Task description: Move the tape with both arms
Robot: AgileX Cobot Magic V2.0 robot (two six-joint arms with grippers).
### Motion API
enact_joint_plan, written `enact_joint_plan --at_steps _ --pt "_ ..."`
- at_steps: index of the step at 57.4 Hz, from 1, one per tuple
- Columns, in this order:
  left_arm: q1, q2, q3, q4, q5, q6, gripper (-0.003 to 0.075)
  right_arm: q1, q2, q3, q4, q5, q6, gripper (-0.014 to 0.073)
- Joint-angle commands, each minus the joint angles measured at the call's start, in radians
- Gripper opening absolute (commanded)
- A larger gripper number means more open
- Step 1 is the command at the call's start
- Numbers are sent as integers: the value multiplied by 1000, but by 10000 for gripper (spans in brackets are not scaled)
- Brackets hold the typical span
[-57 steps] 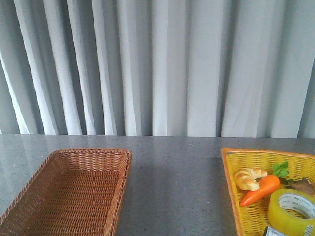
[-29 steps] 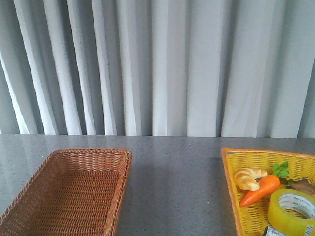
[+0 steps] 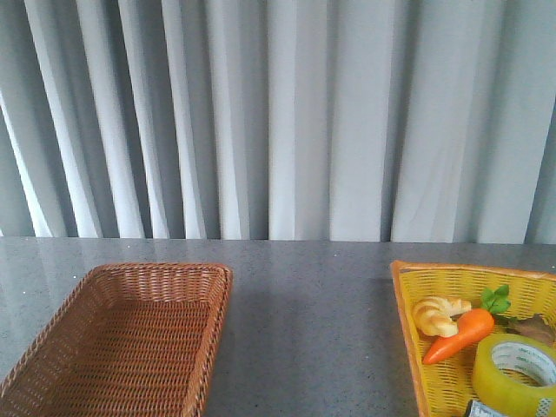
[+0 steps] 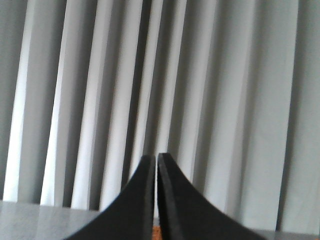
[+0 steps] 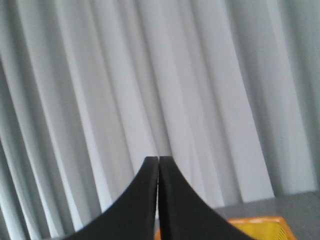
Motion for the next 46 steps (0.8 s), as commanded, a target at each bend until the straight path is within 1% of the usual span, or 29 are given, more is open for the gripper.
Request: enact_joint_plan --at_steps 1,6,11,13,19,29,40,46 --pt "-28 204 -190 31 112 25 -6 1 139 -116 -21 35 -35 -7" --pt "-38 364 -353 36 251 35 -6 1 249 -184 -18 31 -66 -7" --pt "-37 480 -474 34 340 31 -6 1 318 -217 -21 24 -65 -7" --pt "-37 514 -508 36 354 31 -6 1 334 -218 -25 22 -65 -7" --pt "-37 590 -569 35 337 31 -6 7 371 -218 -22 20 -64 -7" --pt "-37 662 -573 37 245 32 -6 25 415 -218 -66 34 -65 -7" --pt "-37 770 -580 37 262 33 -4 25 510 -218 -59 113 -65 -4" --pt "-37 826 -608 37 304 32 6 25 554 -218 -59 159 -105 0"
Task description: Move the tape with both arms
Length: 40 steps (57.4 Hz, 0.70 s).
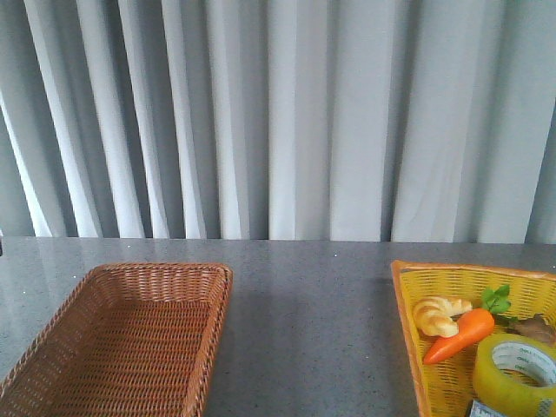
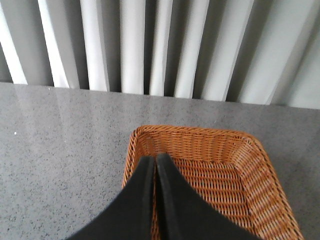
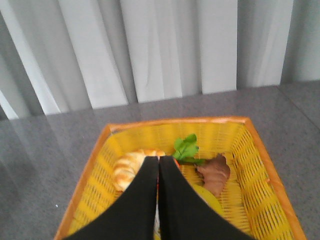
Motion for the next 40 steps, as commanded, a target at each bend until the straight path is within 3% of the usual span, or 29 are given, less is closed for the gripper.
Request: enact_joint_plan --at_steps 1,7,28,32,40 --pt "-6 34 -58 4 -40 -1 8 2 28 -34 -18 -17 -46 0" --pt "-6 87 -94 4 -25 -1 39 2 52 -34 -24 -9 -93 17" --pt "-6 146 -108 -14 -86 -1 125 -2 97 -32 -20 19 -75 28" --pt "-6 164 -108 -14 -92 -1 181 -2 112 -33 -21 23 -105 42" --pt "-6 200 -127 -15 -76 -1 368 -2 126 -33 -22 33 -169 122"
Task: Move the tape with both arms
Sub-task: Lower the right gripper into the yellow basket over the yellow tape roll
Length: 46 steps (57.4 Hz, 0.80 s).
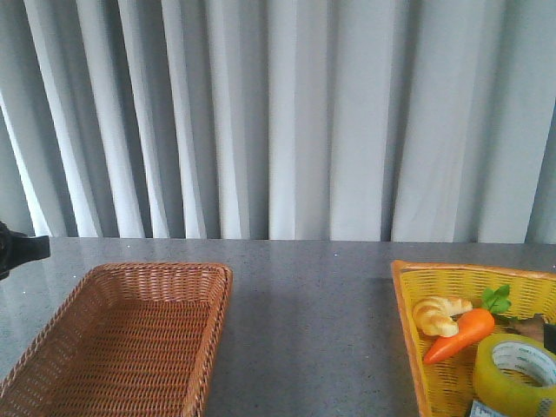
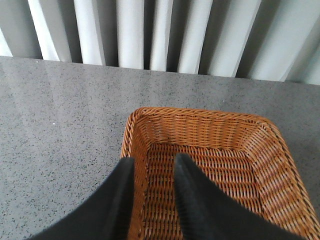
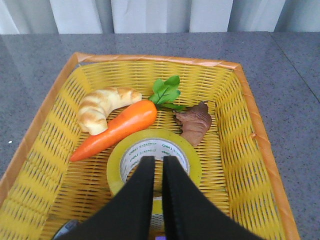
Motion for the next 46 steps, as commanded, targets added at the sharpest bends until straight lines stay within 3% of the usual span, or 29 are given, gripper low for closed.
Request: enact_joint_plan --at_steps 1,11,19,30,46 --pt "-6 5 -52 -7 -56 -1 399 -2 -7 -33 -21 -44 -36 142" --pt "-6 40 -96 -49 -42 -1 623 -2 21 -33 -9 -40 -24 388" --pt "-6 53 -120 -62 -50 0 657 -2 79 -33 6 -44 -27 514" --pt "-11 69 -121 -62 -88 0 617 -2 200 -96 -60 -25 -3 518" --pt "-11 114 -120 -61 -83 0 575 -49 440 -416 -49 232 25 496"
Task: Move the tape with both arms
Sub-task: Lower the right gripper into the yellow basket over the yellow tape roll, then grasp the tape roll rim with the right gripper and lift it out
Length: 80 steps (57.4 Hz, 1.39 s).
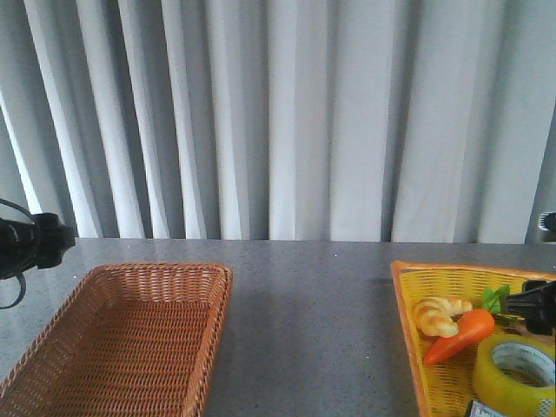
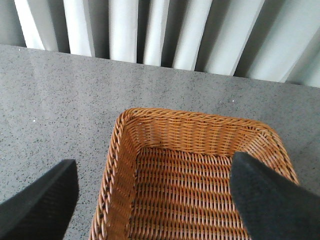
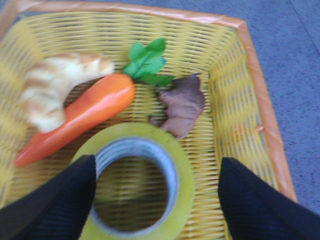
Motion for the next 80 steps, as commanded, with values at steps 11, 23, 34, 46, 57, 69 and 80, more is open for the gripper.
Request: enact_joint_plan --at_steps 11,23,34,46,57,69,80 --pt "-8 6 -34 -7 -64 0 575 -91 154 -198 82 128 -159 460" --pt "-8 17 -34 -7 -86 0 575 -127 237 -198 143 120 -244 412" --pt "-8 35 -34 -7 -88 0 575 -123 288 -198 178 113 -285 393" --pt "-8 47 -34 -7 -86 0 575 -123 326 -198 220 94 -358 386" --pt "-8 47 -34 -7 -93 -2 575 -124 338 -198 245 56 -368 268" --pt "-7 47 -34 -6 -103 -2 575 -124 324 -269 281 107 -375 50" --pt "-7 47 -34 -6 -113 -1 575 -123 284 -445 381 233 -484 -8"
